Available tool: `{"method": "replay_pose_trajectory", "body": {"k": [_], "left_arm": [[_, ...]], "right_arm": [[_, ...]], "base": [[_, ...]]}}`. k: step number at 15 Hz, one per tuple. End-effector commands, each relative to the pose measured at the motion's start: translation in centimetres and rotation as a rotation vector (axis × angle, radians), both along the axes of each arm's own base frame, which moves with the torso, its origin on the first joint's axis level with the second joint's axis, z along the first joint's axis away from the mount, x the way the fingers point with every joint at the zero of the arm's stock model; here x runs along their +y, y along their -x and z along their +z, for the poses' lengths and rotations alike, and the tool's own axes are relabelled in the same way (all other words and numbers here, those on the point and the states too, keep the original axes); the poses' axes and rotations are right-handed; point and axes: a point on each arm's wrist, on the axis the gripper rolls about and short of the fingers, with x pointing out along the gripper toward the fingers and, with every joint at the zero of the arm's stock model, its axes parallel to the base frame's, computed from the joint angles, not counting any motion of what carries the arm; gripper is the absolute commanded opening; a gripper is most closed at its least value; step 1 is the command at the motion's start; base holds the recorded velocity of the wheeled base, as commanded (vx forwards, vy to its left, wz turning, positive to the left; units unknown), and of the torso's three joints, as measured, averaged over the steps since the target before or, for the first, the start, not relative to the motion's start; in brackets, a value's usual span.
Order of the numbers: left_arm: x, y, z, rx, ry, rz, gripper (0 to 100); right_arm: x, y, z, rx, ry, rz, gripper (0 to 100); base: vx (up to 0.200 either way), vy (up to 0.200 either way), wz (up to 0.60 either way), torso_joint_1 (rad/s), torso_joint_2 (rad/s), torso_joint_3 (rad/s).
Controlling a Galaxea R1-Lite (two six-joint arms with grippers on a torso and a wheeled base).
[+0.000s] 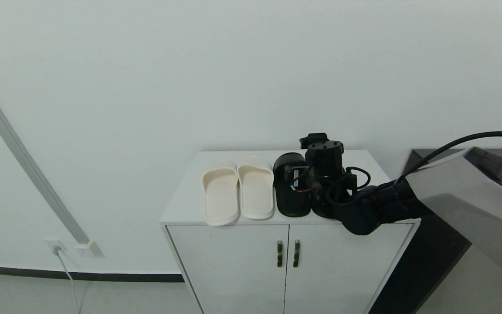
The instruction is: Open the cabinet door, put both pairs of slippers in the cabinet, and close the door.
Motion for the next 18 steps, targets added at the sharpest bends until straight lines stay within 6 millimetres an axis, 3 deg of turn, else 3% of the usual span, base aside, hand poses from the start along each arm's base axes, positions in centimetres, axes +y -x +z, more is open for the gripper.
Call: {"method": "replay_pose_trajectory", "body": {"k": [1, 7, 8, 15, 18], "left_arm": [[0.0, 0.0, 0.0, 0.000, 0.001, 0.003, 0], [0.0, 0.0, 0.0, 0.000, 0.004, 0.003, 0], [0.0, 0.0, 0.0, 0.002, 0.004, 0.003, 0], [0.0, 0.0, 0.0, 0.000, 0.004, 0.003, 0], [0.0, 0.0, 0.0, 0.000, 0.004, 0.003, 0]], "right_arm": [[0.0, -1.1, -0.7, 0.000, 0.009, -0.017, 100], [-0.1, -2.4, -0.6, -0.006, 0.018, -0.040, 100], [-0.2, -2.5, -0.6, -0.005, 0.018, -0.043, 0], [-0.2, -2.5, -0.7, -0.003, 0.019, -0.041, 0], [-0.5, -2.2, 0.5, -0.023, 0.006, -0.041, 0]], "base": [[0.000, 0.000, 0.00, 0.000, 0.00, 0.000], [0.000, 0.000, 0.00, 0.000, 0.00, 0.000], [0.000, 0.000, 0.00, 0.000, 0.00, 0.000], [0.000, 0.000, 0.00, 0.000, 0.00, 0.000], [0.000, 0.000, 0.00, 0.000, 0.00, 0.000]]}}
